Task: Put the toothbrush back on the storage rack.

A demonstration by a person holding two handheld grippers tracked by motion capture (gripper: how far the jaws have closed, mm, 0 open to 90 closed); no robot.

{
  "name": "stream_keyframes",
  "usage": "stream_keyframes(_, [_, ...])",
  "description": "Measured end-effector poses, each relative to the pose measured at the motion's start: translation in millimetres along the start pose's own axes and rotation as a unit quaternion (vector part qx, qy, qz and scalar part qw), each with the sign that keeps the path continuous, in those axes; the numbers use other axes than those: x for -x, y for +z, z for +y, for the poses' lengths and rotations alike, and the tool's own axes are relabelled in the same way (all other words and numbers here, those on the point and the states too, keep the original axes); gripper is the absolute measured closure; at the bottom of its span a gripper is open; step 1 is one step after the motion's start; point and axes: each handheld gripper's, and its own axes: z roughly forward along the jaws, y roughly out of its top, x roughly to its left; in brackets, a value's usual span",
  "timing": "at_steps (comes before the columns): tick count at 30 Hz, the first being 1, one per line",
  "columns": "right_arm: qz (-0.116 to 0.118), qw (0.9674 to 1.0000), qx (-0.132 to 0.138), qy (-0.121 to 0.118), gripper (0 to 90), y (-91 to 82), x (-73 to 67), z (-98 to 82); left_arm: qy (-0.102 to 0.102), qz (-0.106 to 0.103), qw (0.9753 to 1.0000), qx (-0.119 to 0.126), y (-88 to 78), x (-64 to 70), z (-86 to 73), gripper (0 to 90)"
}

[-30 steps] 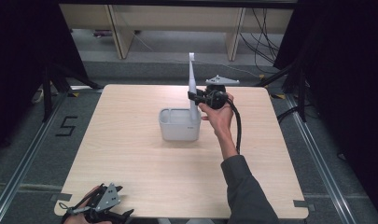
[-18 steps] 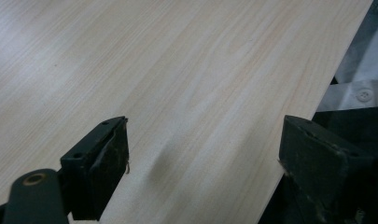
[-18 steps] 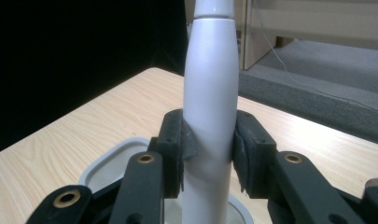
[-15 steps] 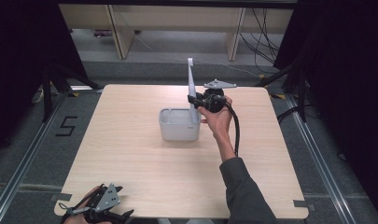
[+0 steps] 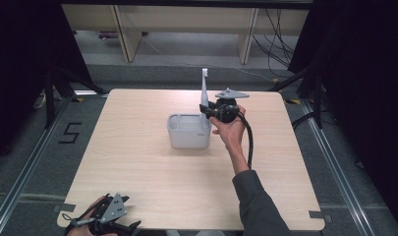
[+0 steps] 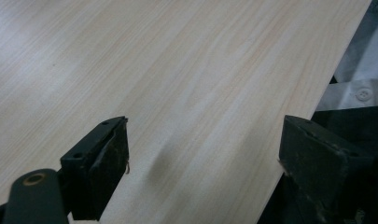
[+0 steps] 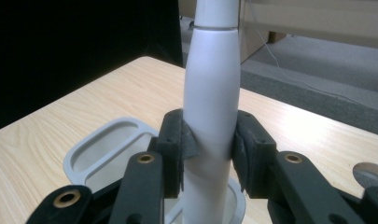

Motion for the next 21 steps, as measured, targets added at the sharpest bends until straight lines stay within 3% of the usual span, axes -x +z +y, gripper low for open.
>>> stream_keyframes(2, [-0.005, 0.9999, 0.004, 0.009, 66.4, 0.7, -1.5, -2.7, 0.001, -0.001, 1.0, -0.002, 0.2, 0.1, -0.2, 15.8])
stream_keyframes(4, [-0.003, 1.0, -0.002, -0.005, 66.4, 1.0, 0.9, -6.0, 0.005, 0.004, 1.0, -0.004, -0.2, -1.3, 0.2, 15.7])
stream_keyframes(8, [0.0, 0.9999, -0.014, 0.006, 66.4, 0.9, -1.3, -11.4, 0.0, 0.001, 1.0, -0.003, 0.8, -0.4, -0.5, 15.8])
stream_keyframes(11, [-0.009, 0.9997, -0.016, -0.015, 66.4, 1.0, 0.6, -14.3, 0.0, 0.001, 1.0, 0.001, 0.5, 0.0, 0.1, 15.7])
stream_keyframes(12, [-0.005, 0.9998, -0.017, -0.004, 66.4, 1.9, -0.8, -16.0, 0.003, -0.002, 1.0, -0.004, -0.1, -0.2, -0.1, 15.8])
stream_keyframes(14, [-0.009, 0.9997, -0.019, -0.014, 66.4, 2.2, 0.2, -16.6, 0.001, 0.0, 1.0, -0.003, 0.5, -0.1, -0.4, 15.7])
stream_keyframes(15, [0.0, 0.9997, -0.026, -0.001, 66.4, 2.6, -1.3, -17.4, 0.004, 0.002, 1.0, -0.006, 0.2, -1.2, -0.2, 15.7])
stream_keyframes(16, [-0.012, 0.9993, -0.025, -0.023, 66.4, 2.6, -0.3, -17.6, 0.006, 0.011, 0.9999, -0.007, -0.2, -1.8, 0.0, 15.7])
stream_keyframes(19, [-0.007, 0.9994, -0.028, -0.018, 66.4, 3.2, -1.8, -18.7, -0.001, 0.004, 1.0, -0.003, 0.2, 0.0, -0.4, 15.8])
stream_keyframes(21, [-0.014, 0.9992, -0.026, -0.027, 66.4, 4.0, -1.9, -19.2, 0.003, 0.012, 0.9999, -0.006, 0.3, -1.3, -0.4, 15.8])
